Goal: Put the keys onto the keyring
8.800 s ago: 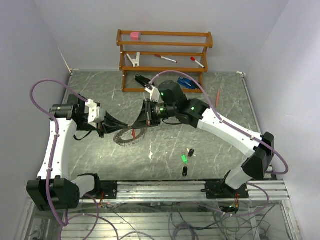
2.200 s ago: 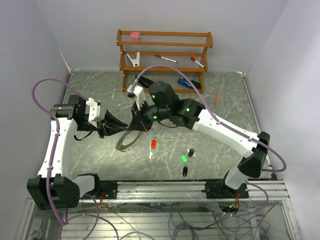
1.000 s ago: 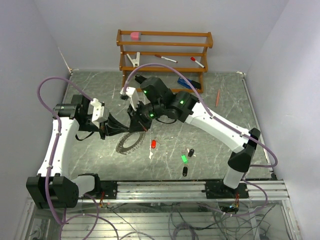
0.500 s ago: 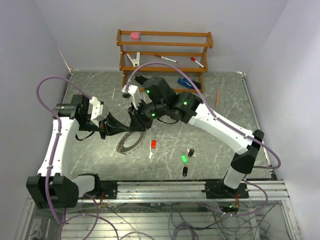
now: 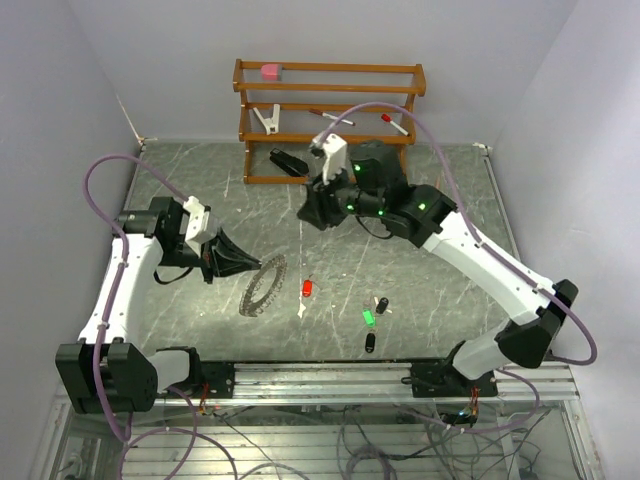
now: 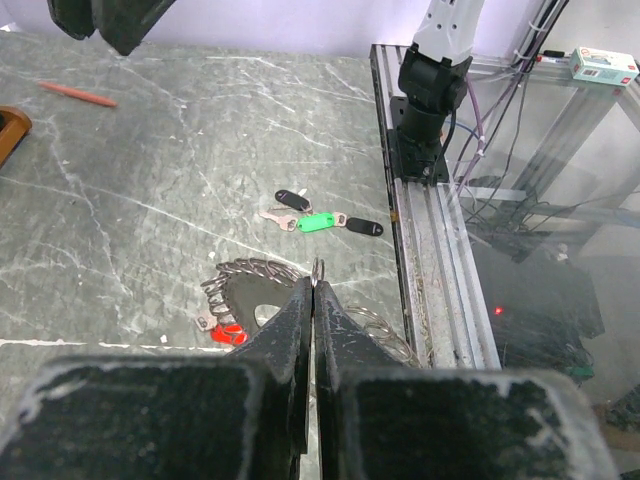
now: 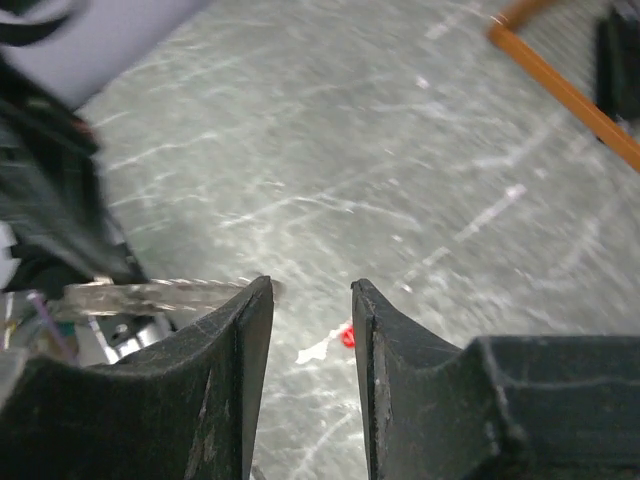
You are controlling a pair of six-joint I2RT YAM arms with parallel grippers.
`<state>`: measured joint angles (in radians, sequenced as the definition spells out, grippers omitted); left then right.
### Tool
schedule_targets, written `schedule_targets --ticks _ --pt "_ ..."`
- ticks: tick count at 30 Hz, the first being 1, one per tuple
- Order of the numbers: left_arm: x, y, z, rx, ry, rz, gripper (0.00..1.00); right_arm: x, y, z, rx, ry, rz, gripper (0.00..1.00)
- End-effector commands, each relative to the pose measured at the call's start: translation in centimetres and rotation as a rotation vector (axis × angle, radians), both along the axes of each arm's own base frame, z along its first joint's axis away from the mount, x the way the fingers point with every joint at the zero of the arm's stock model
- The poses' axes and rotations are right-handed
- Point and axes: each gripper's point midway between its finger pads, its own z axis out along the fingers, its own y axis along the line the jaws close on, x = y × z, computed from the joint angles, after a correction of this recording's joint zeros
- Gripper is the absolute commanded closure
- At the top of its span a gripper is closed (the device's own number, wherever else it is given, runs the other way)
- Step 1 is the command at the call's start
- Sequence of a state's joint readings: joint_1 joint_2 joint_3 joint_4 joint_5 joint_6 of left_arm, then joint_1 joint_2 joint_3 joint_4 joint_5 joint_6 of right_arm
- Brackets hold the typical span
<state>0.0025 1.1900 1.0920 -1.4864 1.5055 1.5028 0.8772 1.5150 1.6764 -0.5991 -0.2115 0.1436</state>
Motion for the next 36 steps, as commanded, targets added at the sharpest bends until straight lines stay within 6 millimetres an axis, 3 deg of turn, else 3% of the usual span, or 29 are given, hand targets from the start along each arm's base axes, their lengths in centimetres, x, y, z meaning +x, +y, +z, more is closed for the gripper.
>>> schedule_targets --ticks 1,3,4,7,11,15,18,22,26,36 --pt "0.2 -0.5 2.5 -0.082 -0.034 -0.007 0.93 3.3 -4.4 -3.4 -0.050 0.023 -0.212 0.63" --pt "0.3 -0.5 2.8 -0.082 -0.030 -0.007 0.93 2.9 -5.6 -7.3 -0.116 0.066 -0.223 0.67" --pt "0.3 -0.5 3.0 -0.082 -0.027 -0.007 0.93 2.5 -5.5 -8.2 -0.121 0.077 -0.209 0.70" --pt "0.5 -0.5 3.3 -0.082 -0.026 -0.008 0.93 0.8 -5.1 -13.6 -0.139 0.178 -0.150 0.77" --pt "0.4 -0.5 3.5 -0.082 -0.028 -0.008 0.93 0.3 -4.2 -17.7 -0.140 0.280 -0.165 0.73" --pt "0.4 -0.5 3.6 -0.082 -0.037 -0.008 0.93 1.2 -4.1 -21.9 -0.253 0.377 -0.287 0.79" --pt "0.4 -0.5 3.6 -0.082 -0.043 -0.009 0.93 1.6 -3.6 -23.3 -0.338 0.439 -0.364 0.76" --pt "0.3 -0.5 3.5 -0.081 -0.054 -0.009 0.93 0.7 -2.6 -25.2 -0.447 0.504 -0.419 0.70" --pt "0.2 -0.5 3.6 -0.081 -0.063 -0.009 0.93 0.4 -2.2 -26.0 -0.446 0.549 -0.469 0.60" --pt "-0.2 -0.5 3.7 -0.081 -0.082 -0.010 0.93 0.4 -1.8 -28.4 -0.482 0.602 -0.513 0.60"
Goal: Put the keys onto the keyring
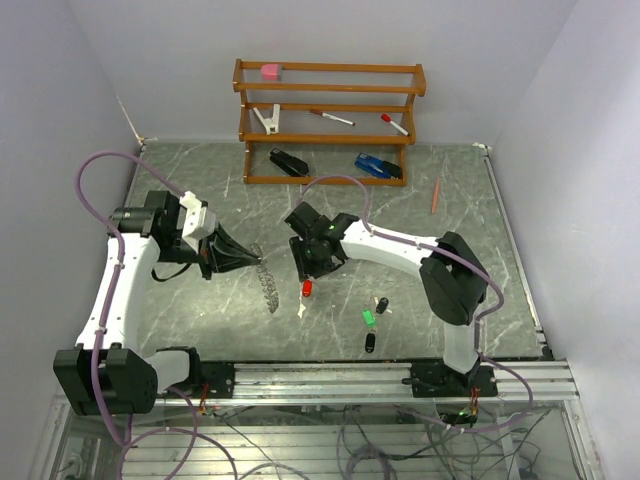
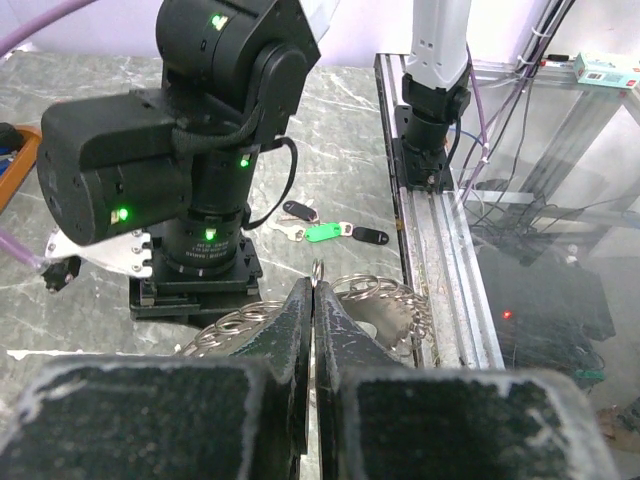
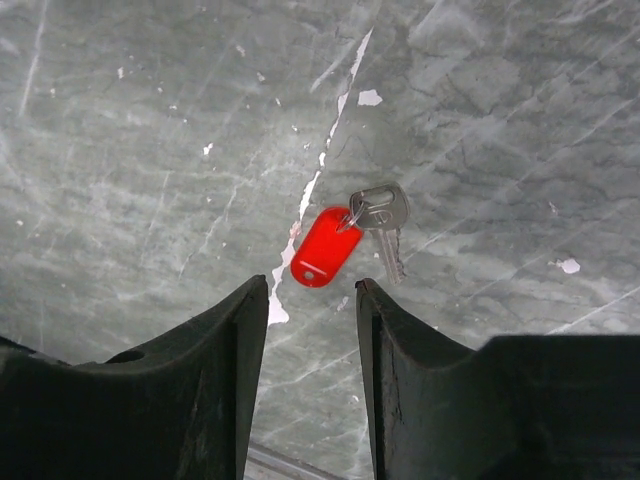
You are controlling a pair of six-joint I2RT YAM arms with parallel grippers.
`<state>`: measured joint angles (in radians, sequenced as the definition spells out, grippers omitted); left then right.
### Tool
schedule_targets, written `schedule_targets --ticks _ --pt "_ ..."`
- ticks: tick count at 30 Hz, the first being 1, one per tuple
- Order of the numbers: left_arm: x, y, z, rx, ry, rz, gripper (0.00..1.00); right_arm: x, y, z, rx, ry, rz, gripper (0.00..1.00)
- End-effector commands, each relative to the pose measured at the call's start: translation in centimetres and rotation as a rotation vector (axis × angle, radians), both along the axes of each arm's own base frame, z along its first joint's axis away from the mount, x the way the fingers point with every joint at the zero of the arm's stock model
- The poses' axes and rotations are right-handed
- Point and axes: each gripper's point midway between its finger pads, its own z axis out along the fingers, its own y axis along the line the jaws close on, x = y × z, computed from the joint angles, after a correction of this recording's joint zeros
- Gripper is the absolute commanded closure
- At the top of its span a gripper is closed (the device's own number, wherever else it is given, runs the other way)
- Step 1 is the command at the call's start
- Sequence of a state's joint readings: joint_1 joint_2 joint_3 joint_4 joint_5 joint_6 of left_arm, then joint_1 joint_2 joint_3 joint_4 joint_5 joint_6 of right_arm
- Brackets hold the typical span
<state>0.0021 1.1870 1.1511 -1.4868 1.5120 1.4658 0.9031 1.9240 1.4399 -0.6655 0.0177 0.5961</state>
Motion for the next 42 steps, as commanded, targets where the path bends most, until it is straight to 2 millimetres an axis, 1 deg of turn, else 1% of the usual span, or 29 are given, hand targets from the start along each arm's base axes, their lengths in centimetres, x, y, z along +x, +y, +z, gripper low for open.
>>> schedule_targets --ticks 1,7,14,15,16,19,24,35,42 --pt "-0.6 -0.5 2.1 -0.074 -0.060 -0.012 0.93 0.7 0.3 -0.9 -0.018 0.005 -0.044 0.60" --pt "-0.7 -0.4 2.2 -0.074 -0.070 -0.012 0.93 1.1 0.6 -2.2 -0.033 0.007 -0.039 0.68" --pt "-0.5 -0.5 2.3 -0.074 -0.070 -0.013 0.93 1.2 0.4 -2.4 -0.046 0.000 -0.038 0.70" --pt "-0.5 -0.4 2.3 -0.074 -0.069 -0.012 0.93 1.2 0.2 -3.2 -0.064 0.009 -0.040 0.70" --pt "-0.5 -0.4 2.3 -0.074 -0.068 -0.012 0.93 1.2 0.1 -3.6 -0.074 0.014 -0.038 0.70" --pt "-0.5 -0.4 2.5 -0.074 -0.070 -0.013 0.93 1.4 -0.1 -4.0 -0.086 0.013 -0.039 0.71" --pt "-0.6 -0.4 2.5 -0.074 -0.074 -0.013 0.93 1.8 -0.2 -4.1 -0.099 0.000 -0.044 0.72" --pt "-0.5 -0.4 2.5 -0.073 -0.072 -0.013 0.93 2.6 -0.5 -3.4 -0.111 -0.039 -0.054 0.75" --pt "-0.6 -0.4 2.5 -0.074 -0.073 -0.013 0.93 2.9 -0.6 -3.7 -0.120 -0.043 -0.051 0.77"
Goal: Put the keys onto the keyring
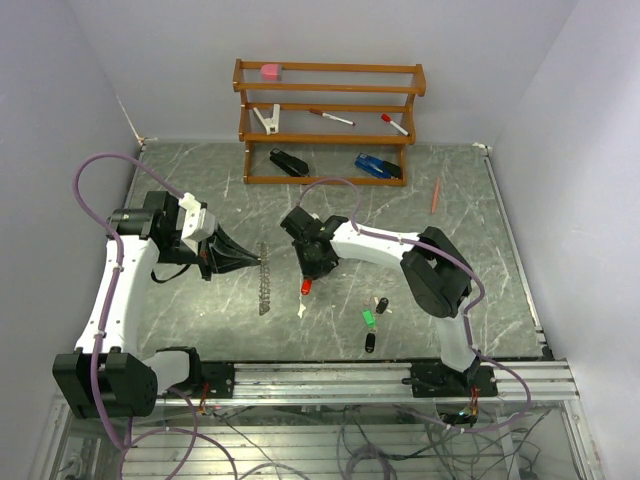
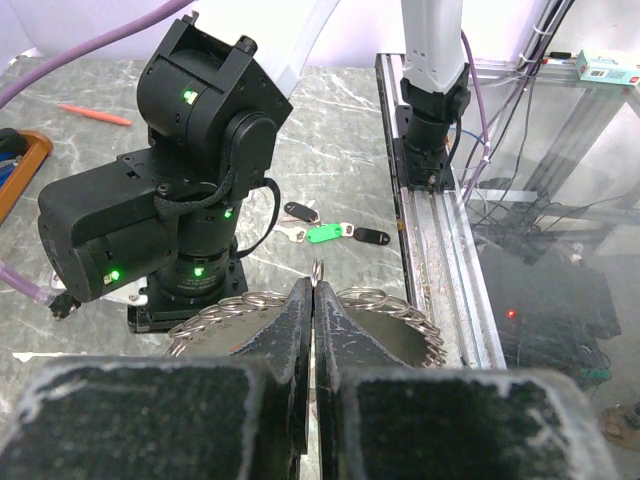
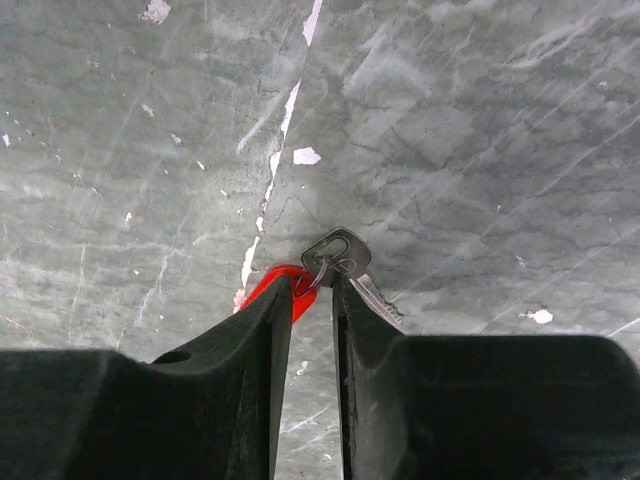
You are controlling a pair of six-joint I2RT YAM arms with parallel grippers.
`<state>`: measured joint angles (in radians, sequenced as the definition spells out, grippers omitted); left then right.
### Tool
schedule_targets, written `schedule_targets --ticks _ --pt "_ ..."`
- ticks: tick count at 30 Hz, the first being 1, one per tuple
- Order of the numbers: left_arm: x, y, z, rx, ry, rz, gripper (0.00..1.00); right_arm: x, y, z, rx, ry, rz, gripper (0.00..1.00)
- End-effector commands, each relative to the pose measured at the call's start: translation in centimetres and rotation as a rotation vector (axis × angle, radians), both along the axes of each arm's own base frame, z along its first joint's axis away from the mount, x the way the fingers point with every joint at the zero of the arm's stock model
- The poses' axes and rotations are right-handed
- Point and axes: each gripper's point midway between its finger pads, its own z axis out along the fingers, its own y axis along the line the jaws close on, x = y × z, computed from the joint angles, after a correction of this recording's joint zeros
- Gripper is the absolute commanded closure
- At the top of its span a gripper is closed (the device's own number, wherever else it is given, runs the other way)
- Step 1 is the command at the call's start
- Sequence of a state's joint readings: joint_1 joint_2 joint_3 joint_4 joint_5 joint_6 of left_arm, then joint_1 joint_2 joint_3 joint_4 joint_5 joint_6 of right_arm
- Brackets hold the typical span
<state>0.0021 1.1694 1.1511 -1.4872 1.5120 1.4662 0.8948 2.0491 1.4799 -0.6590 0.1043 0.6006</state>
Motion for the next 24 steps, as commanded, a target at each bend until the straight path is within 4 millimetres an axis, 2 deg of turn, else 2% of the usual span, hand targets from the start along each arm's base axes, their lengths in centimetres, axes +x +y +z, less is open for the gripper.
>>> schedule_targets --ticks 1,15,24 --pt "-0.30 -0.46 2.20 -0.074 -0.056 -0.014 0.93 1.12 0.10 0.18 -0.010 -0.030 -0.005 0.78" --pt "-0.13 -0.45 2.00 -0.074 -0.050 -0.013 0.93 1.04 -0.77 -0.07 -0.028 -0.030 -0.016 0.86" --pt "-0.12 -0.45 2.00 -0.074 -0.051 -0.013 0.93 1.13 -0.43 -0.07 -0.010 -0.034 -0.006 0.92"
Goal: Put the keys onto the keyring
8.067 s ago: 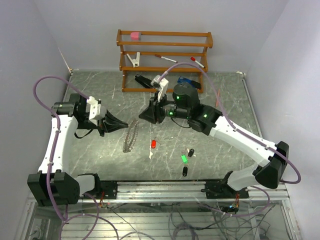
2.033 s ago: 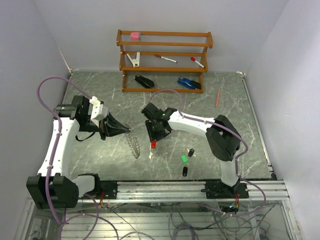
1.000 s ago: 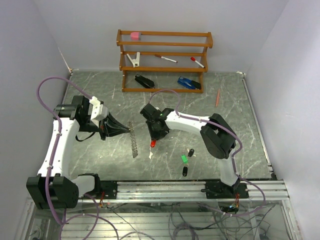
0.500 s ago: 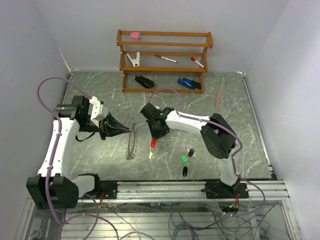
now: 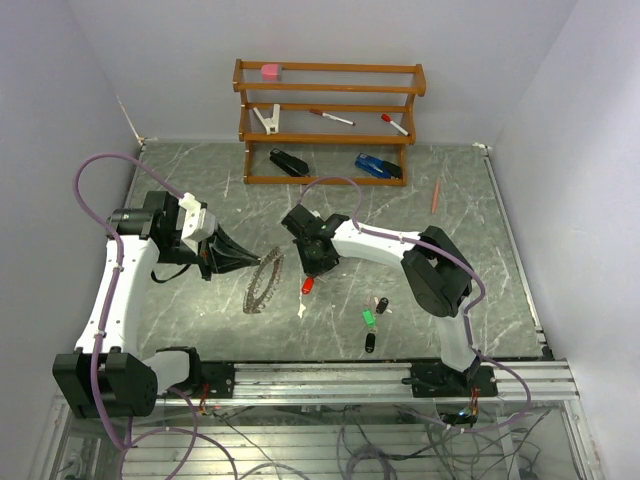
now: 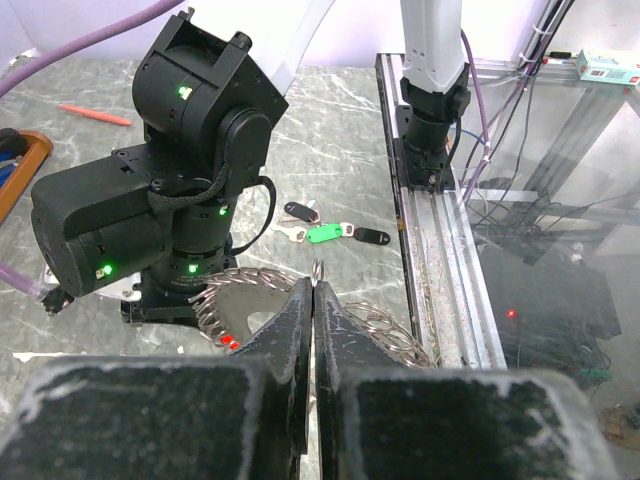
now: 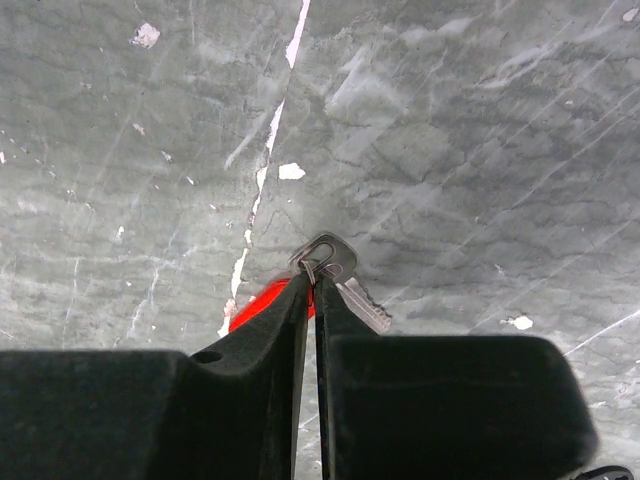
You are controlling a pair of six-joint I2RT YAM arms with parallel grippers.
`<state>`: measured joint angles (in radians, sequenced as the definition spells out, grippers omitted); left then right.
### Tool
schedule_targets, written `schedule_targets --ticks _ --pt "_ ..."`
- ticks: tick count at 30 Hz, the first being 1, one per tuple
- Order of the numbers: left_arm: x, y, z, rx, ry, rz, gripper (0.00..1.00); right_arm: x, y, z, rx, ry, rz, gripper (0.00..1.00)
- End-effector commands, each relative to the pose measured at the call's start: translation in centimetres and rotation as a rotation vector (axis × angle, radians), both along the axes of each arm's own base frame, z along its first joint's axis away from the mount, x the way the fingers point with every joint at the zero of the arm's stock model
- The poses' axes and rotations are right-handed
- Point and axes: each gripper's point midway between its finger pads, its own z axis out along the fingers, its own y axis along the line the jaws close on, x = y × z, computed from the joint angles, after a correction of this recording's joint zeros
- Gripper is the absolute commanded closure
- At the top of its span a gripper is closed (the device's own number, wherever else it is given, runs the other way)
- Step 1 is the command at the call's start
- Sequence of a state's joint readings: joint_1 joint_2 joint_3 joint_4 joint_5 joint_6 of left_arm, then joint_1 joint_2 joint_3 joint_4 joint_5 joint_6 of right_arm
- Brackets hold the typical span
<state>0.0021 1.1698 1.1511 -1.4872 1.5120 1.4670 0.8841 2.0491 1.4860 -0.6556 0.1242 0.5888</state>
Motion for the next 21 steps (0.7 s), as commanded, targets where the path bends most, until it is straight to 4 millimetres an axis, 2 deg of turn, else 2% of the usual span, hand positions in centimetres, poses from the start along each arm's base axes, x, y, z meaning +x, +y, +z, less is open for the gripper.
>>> schedule_targets --ticks 1,10,16,21 --pt "-0.1 -0.4 2.0 -0.074 -0.050 -0.013 0.93 0.3 0.0 -0.3 0.002 -0.012 0.001 0.93" --pt "-0.2 -0.5 2.0 -0.074 -0.055 -0.013 0.93 0.4 0.6 0.4 0.036 -0.015 0.005 1.00" --pt "-0.1 -0.5 2.1 -0.074 -0.057 -0.013 0.93 -0.1 0.3 0.2 0.036 -0.006 0.022 1.00" --pt "-0.1 -0.4 2.3 -0.074 -0.053 -0.013 0.93 -0.2 0.3 3.4 0.119 -0.074 0.064 1.00"
